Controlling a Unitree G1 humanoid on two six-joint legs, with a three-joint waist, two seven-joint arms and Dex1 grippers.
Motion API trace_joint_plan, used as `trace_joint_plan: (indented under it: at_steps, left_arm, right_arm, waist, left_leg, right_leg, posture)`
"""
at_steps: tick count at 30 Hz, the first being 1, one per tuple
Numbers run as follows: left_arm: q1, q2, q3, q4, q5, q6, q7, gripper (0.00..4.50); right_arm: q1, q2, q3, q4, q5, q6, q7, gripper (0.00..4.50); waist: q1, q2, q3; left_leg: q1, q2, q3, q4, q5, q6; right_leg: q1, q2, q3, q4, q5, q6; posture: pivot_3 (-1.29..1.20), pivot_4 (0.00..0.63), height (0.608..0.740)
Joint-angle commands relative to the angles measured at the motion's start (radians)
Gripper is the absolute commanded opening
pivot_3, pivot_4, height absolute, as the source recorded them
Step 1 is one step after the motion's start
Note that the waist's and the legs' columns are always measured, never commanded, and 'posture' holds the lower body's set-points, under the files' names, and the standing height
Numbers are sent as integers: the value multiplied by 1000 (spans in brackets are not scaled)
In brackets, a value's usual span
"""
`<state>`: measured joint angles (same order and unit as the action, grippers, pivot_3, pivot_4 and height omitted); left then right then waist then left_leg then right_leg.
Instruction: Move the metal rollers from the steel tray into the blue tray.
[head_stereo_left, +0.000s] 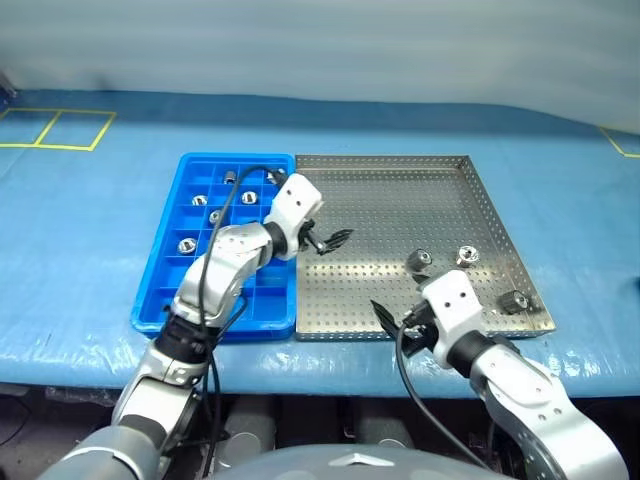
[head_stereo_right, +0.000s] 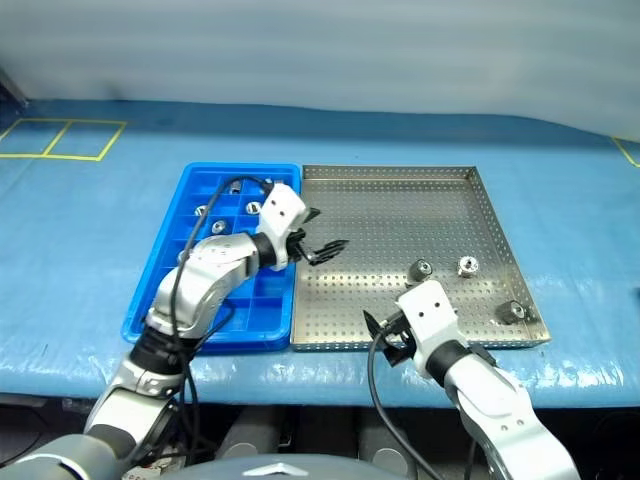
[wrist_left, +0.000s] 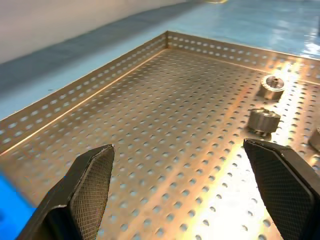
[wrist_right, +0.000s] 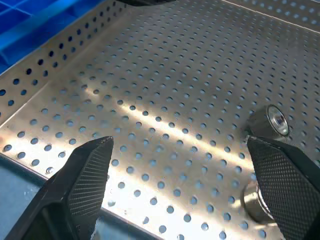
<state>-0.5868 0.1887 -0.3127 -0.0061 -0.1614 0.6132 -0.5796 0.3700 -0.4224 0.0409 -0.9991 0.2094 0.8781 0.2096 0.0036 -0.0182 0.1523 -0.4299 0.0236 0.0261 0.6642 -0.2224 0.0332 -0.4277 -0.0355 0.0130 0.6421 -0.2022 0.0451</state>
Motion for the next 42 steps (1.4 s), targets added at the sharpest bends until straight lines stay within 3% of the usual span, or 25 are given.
trace_joint_plan:
  at_steps: [1,16,29,34,42]
  left_arm:
    - [-67,-77,-42,152,29,-119,-20,4478]
    - [-268,-374,-38,784,137,-444,57,4478]
    - [-333,-493,-28,1058,156,-624,38,4478]
    - [-324,-506,-10,1052,132,-654,-11,3027]
    - [-322,-506,-4,1030,124,-648,-50,3027]
  right_arm:
    - [43,25,-18,-48,-12,-57,-53,4500]
    - [153,37,26,-48,-15,-189,-182,4500]
    - [123,19,48,-48,-15,-190,-215,4500]
    - [130,13,48,-48,-14,-202,-230,4500]
    - [119,12,54,-48,-7,-194,-241,4500]
  waist:
    - [-18,0,0]
    - [-87,0,0]
    - [-109,0,0]
    - [-127,0,0]
    - [-156,0,0]
  left_leg:
    - [0,0,0,0,0,0]
    - [0,2,3,0,-1,1]
    - [0,2,3,0,-1,1]
    - [1,2,3,0,-1,1]
    - [1,2,4,0,-1,1]
  right_leg:
    - [1,0,0,0,0,0]
    - [-1,-1,4,-1,1,2]
    - [-1,-1,4,0,1,2]
    - [0,-1,4,0,1,2]
    - [-1,-1,4,0,1,3]
  posture:
    - [-151,150,740]
    - [-249,150,740]
    - [-291,150,740]
    - [-299,150,740]
    - [-289,150,740]
